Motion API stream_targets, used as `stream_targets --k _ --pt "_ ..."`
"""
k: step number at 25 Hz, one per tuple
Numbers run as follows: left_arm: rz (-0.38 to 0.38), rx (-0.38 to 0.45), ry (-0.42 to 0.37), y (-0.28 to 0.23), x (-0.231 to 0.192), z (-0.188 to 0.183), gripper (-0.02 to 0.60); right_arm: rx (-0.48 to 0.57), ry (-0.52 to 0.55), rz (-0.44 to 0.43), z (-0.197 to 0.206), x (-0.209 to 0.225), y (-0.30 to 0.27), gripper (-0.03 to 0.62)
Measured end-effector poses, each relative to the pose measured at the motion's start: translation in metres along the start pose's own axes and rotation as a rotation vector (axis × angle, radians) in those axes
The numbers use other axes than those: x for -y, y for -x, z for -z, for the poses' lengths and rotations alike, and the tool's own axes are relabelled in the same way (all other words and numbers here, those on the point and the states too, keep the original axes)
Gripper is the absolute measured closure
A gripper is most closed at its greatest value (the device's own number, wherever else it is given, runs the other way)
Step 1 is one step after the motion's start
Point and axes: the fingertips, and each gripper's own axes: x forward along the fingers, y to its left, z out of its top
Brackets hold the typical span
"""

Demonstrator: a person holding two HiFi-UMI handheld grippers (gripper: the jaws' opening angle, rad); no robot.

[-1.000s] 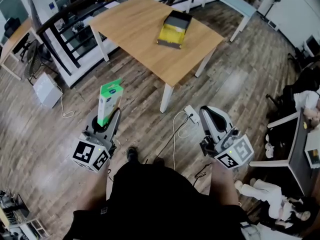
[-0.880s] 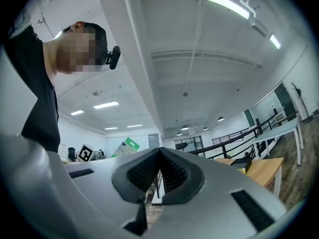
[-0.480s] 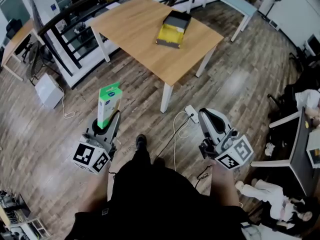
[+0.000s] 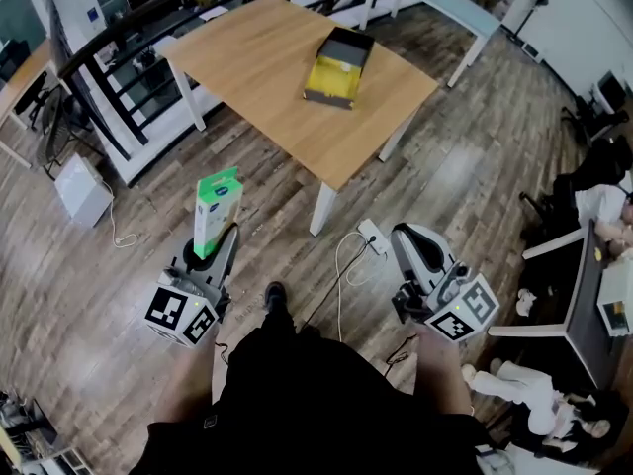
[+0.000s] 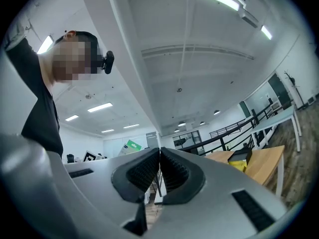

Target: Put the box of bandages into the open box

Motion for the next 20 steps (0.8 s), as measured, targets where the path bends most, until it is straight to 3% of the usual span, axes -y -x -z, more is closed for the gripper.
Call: stream_targets --k 9,20 --pt "-0.005 -0.012 0.012 -0.043 -0.069 0.003 0.488 -0.034 -0.035 0.005 0.016 0.042 -0.07 0.556" --pt "0.005 0.004 0.012 -0.072 -0.137 -0.006 0.488 -0.057 -0.017 -0.018 0.016 0.058 -0.152 0.556"
